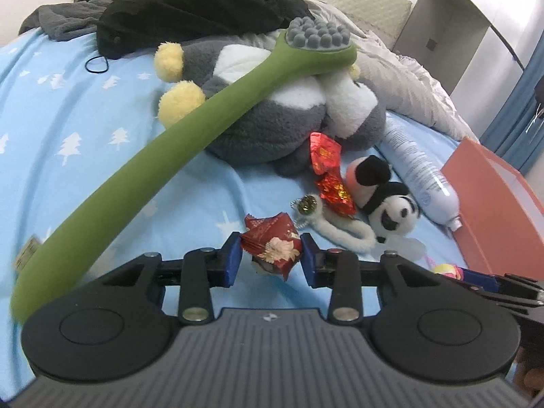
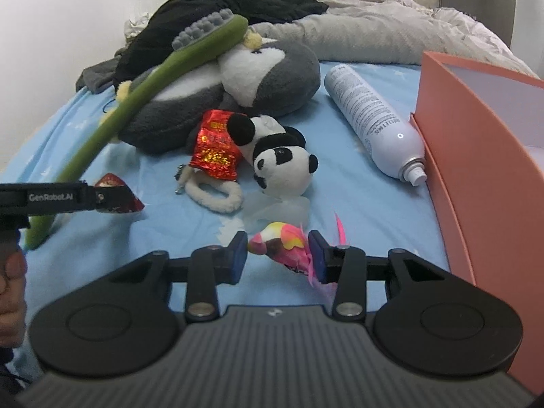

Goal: Organize soft objects
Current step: 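Grasp the red candy wrapper with the left gripper while the right gripper grasps the pink feather toy, then carry the red wrapper and feather toy with both grippers over the pink box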

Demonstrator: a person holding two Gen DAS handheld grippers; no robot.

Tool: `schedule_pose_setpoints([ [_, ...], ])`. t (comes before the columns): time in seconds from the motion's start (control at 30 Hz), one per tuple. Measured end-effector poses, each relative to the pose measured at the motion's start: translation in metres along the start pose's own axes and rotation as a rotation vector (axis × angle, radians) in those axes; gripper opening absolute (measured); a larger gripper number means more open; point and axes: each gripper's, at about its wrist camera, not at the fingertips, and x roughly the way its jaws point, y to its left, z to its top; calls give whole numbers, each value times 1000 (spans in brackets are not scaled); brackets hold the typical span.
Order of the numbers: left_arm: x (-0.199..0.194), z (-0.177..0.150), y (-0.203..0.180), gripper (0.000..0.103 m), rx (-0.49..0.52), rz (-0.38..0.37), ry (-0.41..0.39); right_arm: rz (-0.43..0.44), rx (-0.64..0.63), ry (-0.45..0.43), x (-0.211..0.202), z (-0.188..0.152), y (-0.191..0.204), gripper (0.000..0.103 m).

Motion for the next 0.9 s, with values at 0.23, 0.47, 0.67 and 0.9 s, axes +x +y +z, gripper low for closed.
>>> schedule_pose_setpoints([
  [0.23,-43,-14,-14,42,-7,-12,-21,15,-4,-24,-31,-4,9,42],
  [0.47,-83,-26,-27,42,-13,-26,-33,44,31,-12,-63,-9,13,42],
  [0.67,-112,-33,-38,42,-25,-58,-25,51,52,-8,-92,-13,13,42],
  [0.9,-137,-36,-49,42,-31,-89,-5,49,75,-7,-116,-17,15,42],
])
